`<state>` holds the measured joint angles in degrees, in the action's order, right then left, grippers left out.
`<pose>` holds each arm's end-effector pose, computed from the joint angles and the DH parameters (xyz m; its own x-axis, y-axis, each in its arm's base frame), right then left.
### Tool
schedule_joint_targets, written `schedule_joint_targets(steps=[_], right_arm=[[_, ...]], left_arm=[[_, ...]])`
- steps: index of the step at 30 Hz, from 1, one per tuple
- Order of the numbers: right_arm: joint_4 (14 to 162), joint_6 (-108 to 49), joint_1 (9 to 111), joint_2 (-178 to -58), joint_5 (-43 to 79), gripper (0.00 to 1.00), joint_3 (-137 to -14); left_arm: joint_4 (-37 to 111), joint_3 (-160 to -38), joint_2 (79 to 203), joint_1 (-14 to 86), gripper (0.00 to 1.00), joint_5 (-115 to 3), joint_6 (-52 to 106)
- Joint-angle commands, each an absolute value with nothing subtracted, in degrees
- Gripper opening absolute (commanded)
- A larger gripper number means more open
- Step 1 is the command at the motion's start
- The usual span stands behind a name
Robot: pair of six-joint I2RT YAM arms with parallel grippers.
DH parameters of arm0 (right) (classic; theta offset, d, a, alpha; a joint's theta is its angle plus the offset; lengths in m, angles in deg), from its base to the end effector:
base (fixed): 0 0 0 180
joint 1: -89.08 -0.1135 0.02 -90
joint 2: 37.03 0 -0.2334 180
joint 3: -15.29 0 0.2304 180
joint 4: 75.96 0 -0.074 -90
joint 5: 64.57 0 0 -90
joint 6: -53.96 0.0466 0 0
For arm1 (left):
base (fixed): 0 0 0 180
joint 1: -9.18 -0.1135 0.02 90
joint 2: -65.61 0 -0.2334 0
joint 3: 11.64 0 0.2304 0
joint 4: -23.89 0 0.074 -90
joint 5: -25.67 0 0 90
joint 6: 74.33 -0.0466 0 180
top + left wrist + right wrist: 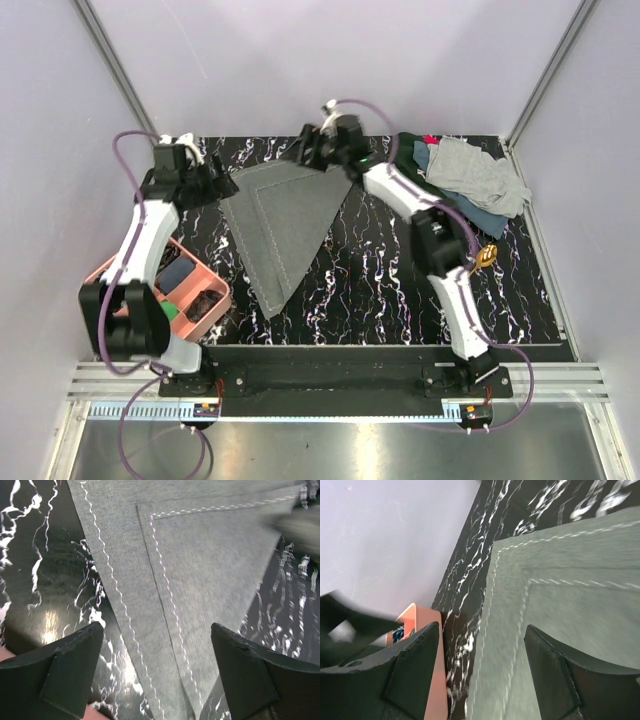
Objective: Fold the napkin, place the utensils inside, and roll it up
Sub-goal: Fold the napkin
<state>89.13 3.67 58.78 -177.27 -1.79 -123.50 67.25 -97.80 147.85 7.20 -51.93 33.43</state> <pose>0.4559 0.2911 0.2244 -0.7158 0.2397 -0.6558 -0.4813 0.5111 0.7121 0.3108 0.0007 0.2846 -0.6449 -0.3204 -0.6939 -0.0680 0.9283 -0.3655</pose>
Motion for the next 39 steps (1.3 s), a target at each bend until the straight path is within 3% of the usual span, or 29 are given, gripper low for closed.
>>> schedule_joint_targets(steps=[1,6,9,17,25,39], right_arm=[[92.46,-3.33,63.59,-155.53,-2.87,0.77,-110.57],[92.29,-6.67,68.07,-137.45,-1.82,0.76,-91.26],[89.32,-9.74,68.78,-127.95,0.19,0.76,-83.77],[78.59,-14.32,68.87,-109.74,8.99,0.76,-72.23],[74.71,-13.10,68.95,-106.73,8.91,0.77,-67.66],[74.18,-11.25,68.95,-105.41,8.47,0.77,-66.07]], left_arm=[[63.15,-106.61,157.41,12.50,0.87,-56.24,36.85],[64.73,-117.51,171.06,14.63,0.73,-61.25,40.10],[64.82,-122.08,179.75,14.80,0.71,-64.15,40.81],[64.91,-130.09,189.26,15.33,0.62,-68.54,40.81],[65.08,-135.71,195.42,15.42,0.49,-69.87,39.14],[67.02,-138.53,200.78,15.33,0.50,-70.66,40.28]])
